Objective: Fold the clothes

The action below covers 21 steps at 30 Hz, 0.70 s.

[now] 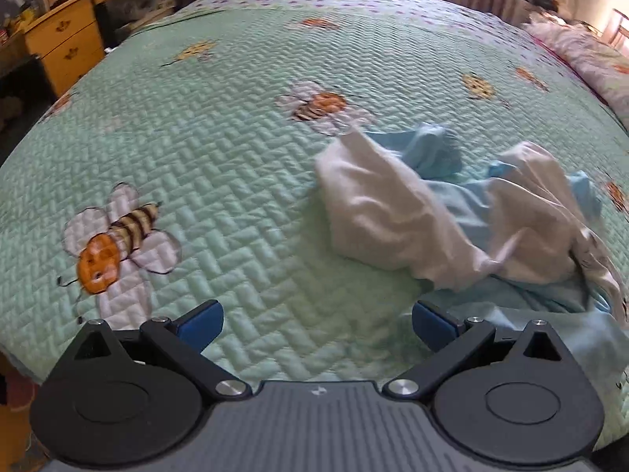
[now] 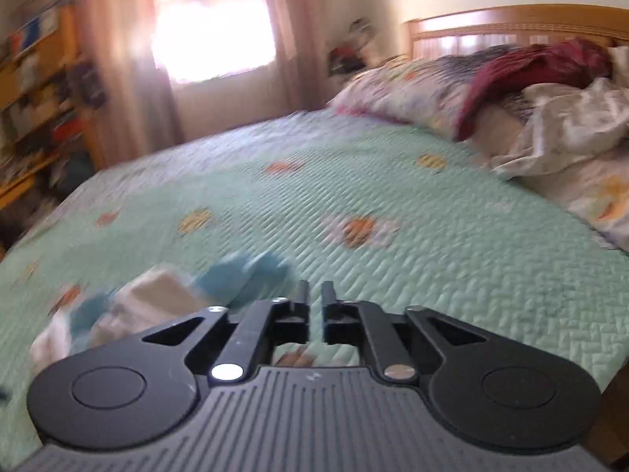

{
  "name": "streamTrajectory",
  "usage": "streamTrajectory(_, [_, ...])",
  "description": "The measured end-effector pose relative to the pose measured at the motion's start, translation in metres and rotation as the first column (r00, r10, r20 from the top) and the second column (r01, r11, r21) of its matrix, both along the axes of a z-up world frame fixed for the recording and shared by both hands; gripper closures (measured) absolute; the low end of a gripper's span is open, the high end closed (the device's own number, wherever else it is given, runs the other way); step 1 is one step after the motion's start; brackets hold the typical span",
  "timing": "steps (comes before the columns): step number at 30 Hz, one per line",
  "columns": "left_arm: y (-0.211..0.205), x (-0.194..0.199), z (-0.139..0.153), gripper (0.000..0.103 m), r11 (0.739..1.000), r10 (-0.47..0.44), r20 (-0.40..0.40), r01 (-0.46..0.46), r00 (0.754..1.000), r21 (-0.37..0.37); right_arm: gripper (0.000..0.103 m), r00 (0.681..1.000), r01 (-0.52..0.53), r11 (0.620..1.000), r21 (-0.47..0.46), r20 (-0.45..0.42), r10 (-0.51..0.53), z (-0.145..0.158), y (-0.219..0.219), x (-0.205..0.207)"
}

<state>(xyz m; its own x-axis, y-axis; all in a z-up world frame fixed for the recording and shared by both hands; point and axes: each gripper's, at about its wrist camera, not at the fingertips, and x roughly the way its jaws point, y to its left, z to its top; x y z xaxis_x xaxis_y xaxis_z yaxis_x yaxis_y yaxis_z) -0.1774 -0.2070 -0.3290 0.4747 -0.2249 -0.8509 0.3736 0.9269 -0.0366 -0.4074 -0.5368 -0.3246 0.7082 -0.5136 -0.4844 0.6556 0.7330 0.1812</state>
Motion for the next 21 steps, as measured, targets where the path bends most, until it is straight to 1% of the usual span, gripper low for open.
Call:
streamTrajectory(1, [-0.004, -0.001, 0.0, 0.001, 1.0, -0.004, 0.0, 0.004, 1.0, -0.002, 0.064, 0.999, -0.038, 0.999, -0.012, -0.005, 0.038, 0.0, 0.009, 0.005])
streamTrajectory(2, [-0.007, -0.001, 0.0, 0.001, 1.0, -0.011, 0.004, 0.011, 1.0, -0.001, 0.033, 0.997, -0.072, 0.997, -0.025, 0.0, 0.072, -0.002, 0.017, 0.014])
streamTrajectory(3, [-0.009, -0.002, 0.0, 0.001, 1.0, -0.018, 0.01, 0.018, 1.0, 0.009, 0.021, 0.994, -0.105, 0.994, -0.032, 0.014, 0.105, -0.005, 0.025, 0.027])
streamTrajectory(4, [-0.01, -0.003, 0.001, 0.001, 0.999, -0.021, 0.02, 0.021, 1.0, 0.027, 0.015, 0.99, -0.138, 0.99, -0.034, 0.023, 0.138, -0.008, 0.031, 0.045])
streamTrajectory(5, [-0.011, -0.004, 0.002, 0.001, 0.999, -0.024, 0.031, 0.023, 0.999, 0.046, 0.016, 0.985, -0.17, 0.985, -0.035, 0.031, 0.171, -0.012, 0.037, 0.064])
streamTrajectory(8, [-0.005, -0.003, 0.002, 0.001, 0.998, -0.008, 0.034, 0.006, 0.999, 0.066, 0.016, 0.963, -0.269, 0.963, -0.003, -0.009, 0.269, -0.02, 0.049, 0.136])
streamTrajectory(10, [0.0, 0.001, -0.002, 0.001, 0.997, 0.01, 0.017, -0.011, 1.0, 0.07, 0.016, 0.949, -0.303, 0.953, 0.03, -0.079, 0.304, -0.032, 0.054, 0.19])
streamTrajectory(11, [0.002, 0.003, -0.005, 0.001, 0.997, 0.021, 0.007, -0.021, 1.0, 0.076, 0.016, 0.941, -0.316, 0.948, 0.041, -0.116, 0.318, -0.041, 0.057, 0.21])
streamTrajectory(12, [0.003, 0.005, -0.008, 0.001, 0.996, 0.025, -0.003, -0.024, 1.0, 0.082, 0.018, 0.928, -0.33, 0.943, 0.049, -0.166, 0.334, -0.052, 0.056, 0.235])
streamTrajectory(13, [0.004, 0.006, -0.011, 0.001, 0.996, 0.025, -0.01, -0.024, 1.0, 0.088, 0.046, 0.922, -0.324, 0.943, 0.073, -0.198, 0.332, -0.06, 0.052, 0.247])
streamTrajectory(14, [0.005, 0.006, -0.012, 0.001, 0.995, 0.021, -0.014, -0.02, 1.0, 0.093, 0.095, 0.916, -0.315, 0.944, 0.097, -0.228, 0.33, -0.067, 0.047, 0.259])
streamTrajectory(15, [0.006, 0.007, -0.013, 0.001, 0.995, 0.018, -0.011, -0.017, 1.0, 0.094, 0.093, 0.94, -0.276, 0.95, 0.147, -0.166, 0.299, -0.063, 0.032, 0.25])
streamTrajectory(16, [0.007, 0.008, -0.014, 0.001, 0.995, 0.018, -0.007, -0.017, 1.0, 0.093, 0.094, 0.961, -0.237, 0.95, 0.201, -0.098, 0.26, -0.059, 0.017, 0.241])
streamTrajectory(17, [0.009, 0.01, -0.016, 0.001, 0.996, 0.02, -0.006, -0.019, 1.0, 0.092, 0.094, 0.975, -0.203, 0.96, 0.193, -0.051, 0.217, -0.05, 0.008, 0.223])
streamTrajectory(18, [0.008, 0.013, -0.018, 0.001, 0.996, 0.022, -0.015, -0.021, 1.0, 0.085, 0.094, 0.988, -0.15, 0.976, 0.156, -0.007, 0.153, -0.039, -0.003, 0.197])
streamTrajectory(19, [0.008, 0.016, -0.02, 0.001, 0.997, 0.024, -0.026, -0.022, 0.999, 0.078, 0.094, 0.994, -0.102, 0.982, 0.159, 0.06, 0.093, -0.03, -0.016, 0.167])
streamTrajectory(20, [0.006, 0.017, -0.021, 0.001, 0.998, 0.021, -0.034, -0.018, 0.999, 0.065, 0.094, 0.99, -0.059, 0.982, 0.181, 0.136, 0.035, -0.023, -0.026, 0.135])
streamTrajectory(21, [0.003, 0.017, -0.022, 0.001, 0.999, 0.016, -0.041, -0.014, 0.999, 0.051, 0.095, 0.982, 0.014, 0.985, 0.173, 0.184, -0.046, -0.015, -0.035, 0.096])
